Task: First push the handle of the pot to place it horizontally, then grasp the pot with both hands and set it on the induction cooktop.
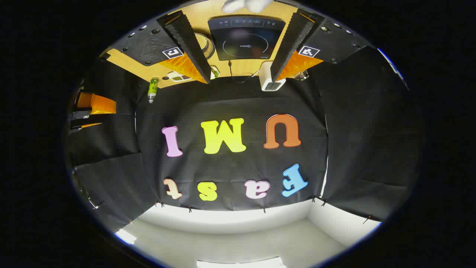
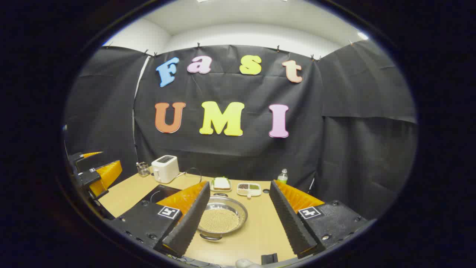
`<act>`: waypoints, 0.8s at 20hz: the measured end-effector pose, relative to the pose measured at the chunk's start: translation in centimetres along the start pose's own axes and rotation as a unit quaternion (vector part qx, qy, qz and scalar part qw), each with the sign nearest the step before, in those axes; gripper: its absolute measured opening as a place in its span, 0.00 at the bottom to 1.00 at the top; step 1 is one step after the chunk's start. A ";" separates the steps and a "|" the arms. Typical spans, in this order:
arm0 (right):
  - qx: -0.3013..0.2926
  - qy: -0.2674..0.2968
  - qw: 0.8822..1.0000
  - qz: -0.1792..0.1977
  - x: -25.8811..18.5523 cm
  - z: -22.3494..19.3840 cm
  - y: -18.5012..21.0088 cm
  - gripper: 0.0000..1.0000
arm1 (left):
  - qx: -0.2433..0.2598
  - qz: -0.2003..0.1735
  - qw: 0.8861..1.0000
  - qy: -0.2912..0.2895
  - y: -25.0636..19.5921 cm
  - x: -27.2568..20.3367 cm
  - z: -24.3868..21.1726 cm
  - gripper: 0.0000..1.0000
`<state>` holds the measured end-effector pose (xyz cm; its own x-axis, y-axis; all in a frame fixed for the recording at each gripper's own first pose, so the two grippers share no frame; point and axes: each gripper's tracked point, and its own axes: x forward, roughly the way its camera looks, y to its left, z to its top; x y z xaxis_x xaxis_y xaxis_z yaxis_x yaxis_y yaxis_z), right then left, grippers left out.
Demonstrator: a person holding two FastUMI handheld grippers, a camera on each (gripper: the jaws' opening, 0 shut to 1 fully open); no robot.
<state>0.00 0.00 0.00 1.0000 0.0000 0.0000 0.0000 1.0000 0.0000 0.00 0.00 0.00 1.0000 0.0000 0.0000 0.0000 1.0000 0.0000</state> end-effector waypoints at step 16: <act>-0.029 0.038 0.995 0.083 3.2 -1.4 7.2 0.99 | -0.004 0.045 0.999 -0.002 3.6 -0.8 -1.3 0.96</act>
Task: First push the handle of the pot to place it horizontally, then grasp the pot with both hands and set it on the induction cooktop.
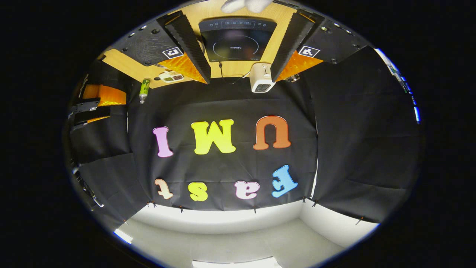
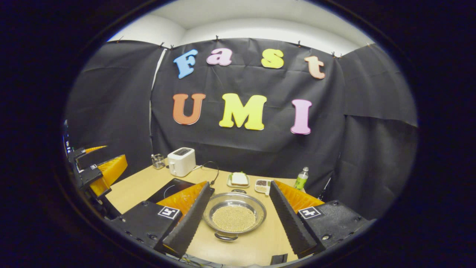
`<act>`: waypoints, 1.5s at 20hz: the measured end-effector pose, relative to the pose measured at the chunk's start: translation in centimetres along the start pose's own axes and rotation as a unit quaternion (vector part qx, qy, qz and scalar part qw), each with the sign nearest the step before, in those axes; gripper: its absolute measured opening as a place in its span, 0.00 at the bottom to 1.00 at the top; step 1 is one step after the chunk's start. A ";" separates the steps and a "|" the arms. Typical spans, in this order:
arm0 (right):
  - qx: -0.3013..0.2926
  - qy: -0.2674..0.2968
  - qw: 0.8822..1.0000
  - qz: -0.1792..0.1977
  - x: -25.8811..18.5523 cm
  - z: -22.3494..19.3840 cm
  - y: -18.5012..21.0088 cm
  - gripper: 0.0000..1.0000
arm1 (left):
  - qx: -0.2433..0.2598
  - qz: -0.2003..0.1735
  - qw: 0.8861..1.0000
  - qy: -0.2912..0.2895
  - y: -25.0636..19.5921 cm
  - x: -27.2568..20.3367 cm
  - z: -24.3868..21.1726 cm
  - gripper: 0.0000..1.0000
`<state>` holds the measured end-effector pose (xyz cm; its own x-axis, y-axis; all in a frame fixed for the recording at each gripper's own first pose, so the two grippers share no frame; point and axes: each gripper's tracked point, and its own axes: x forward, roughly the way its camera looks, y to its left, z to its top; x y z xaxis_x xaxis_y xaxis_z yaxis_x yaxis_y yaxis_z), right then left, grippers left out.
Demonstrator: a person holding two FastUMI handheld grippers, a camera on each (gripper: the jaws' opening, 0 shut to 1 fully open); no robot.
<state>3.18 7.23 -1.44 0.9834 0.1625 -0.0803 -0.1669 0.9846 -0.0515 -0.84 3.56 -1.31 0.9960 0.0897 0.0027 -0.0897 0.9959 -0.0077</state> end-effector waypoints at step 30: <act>0.025 0.370 0.921 0.121 11.0 -27.4 9.1 0.04 | -0.008 0.061 0.996 0.059 4.6 -1.9 -6.5 0.96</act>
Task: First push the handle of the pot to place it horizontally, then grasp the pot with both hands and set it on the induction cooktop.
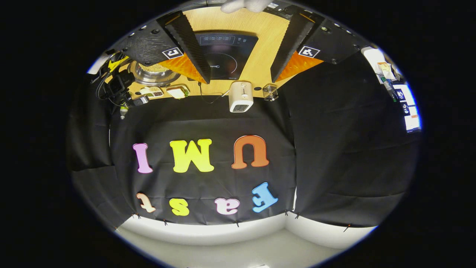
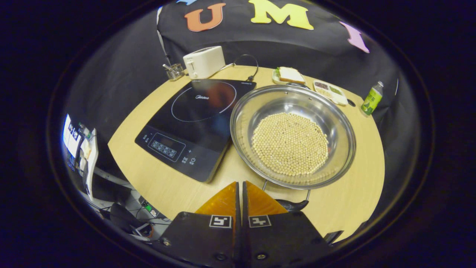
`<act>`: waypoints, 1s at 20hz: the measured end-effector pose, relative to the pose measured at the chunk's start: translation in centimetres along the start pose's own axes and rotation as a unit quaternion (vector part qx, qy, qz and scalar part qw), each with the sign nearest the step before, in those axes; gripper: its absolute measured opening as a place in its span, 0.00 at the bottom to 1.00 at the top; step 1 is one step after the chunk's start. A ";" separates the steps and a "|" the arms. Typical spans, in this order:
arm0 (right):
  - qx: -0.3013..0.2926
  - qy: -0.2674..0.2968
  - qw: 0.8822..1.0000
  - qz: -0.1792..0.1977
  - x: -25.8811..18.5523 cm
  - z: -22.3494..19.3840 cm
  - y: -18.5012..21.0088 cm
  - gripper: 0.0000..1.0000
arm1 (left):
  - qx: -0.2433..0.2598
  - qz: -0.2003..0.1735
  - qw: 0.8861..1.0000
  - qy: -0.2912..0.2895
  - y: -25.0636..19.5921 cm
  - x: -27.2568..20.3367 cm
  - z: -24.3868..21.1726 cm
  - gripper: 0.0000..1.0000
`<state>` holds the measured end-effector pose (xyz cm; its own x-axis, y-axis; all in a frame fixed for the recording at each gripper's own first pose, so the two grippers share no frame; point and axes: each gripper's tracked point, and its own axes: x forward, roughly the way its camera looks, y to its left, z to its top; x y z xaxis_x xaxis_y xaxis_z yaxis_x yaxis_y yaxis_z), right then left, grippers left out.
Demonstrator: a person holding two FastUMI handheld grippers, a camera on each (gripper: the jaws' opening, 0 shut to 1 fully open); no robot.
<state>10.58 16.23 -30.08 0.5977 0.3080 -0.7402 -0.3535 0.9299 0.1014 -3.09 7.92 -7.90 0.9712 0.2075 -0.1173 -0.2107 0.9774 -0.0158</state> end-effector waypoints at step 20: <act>0.054 0.020 0.998 -0.027 -0.1 -3.2 -6.0 0.04 | 0.005 -0.029 1.000 0.003 -3.2 0.5 0.2 0.96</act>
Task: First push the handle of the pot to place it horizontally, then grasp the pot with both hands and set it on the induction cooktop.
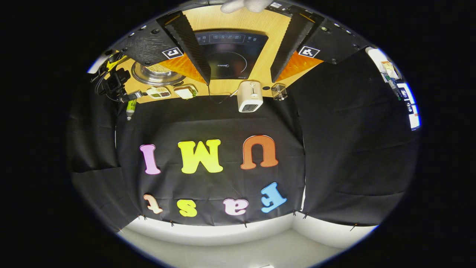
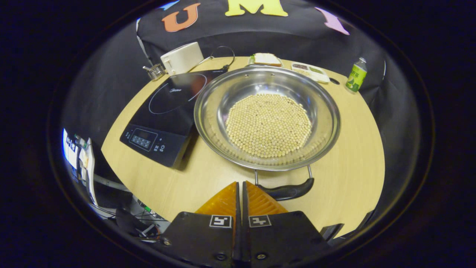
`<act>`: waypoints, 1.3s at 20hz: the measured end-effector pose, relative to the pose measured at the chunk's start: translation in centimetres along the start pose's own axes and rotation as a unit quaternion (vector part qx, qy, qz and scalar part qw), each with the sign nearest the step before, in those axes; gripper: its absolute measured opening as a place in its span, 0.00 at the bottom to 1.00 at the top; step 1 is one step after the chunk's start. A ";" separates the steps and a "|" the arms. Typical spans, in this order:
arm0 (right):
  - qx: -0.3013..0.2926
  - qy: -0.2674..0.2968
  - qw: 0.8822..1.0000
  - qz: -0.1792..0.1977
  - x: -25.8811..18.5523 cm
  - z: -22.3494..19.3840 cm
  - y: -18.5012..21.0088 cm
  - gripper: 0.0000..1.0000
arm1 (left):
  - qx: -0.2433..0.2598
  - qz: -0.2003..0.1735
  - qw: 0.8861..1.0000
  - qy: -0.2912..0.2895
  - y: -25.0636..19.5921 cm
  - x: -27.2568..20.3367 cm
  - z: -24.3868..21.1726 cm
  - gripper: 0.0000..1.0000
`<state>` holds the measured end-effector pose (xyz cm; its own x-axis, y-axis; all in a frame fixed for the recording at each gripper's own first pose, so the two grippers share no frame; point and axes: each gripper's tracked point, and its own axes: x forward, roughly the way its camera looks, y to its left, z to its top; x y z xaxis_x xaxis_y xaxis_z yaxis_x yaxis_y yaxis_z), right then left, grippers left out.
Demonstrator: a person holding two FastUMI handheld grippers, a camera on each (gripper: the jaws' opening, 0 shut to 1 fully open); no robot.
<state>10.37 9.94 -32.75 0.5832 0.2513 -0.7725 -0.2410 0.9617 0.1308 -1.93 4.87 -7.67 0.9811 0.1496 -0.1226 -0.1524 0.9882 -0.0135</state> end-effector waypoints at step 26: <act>0.051 0.001 0.997 -0.062 0.4 3.2 -13.9 0.01 | -0.005 0.008 1.000 0.020 -5.1 4.8 -0.7 0.96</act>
<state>16.46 -3.02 -32.90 0.6029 0.1291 -0.7873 -0.0873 0.9916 0.0957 3.48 0.50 -8.88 0.9732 0.1631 -0.1624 -0.1687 0.9854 -0.0213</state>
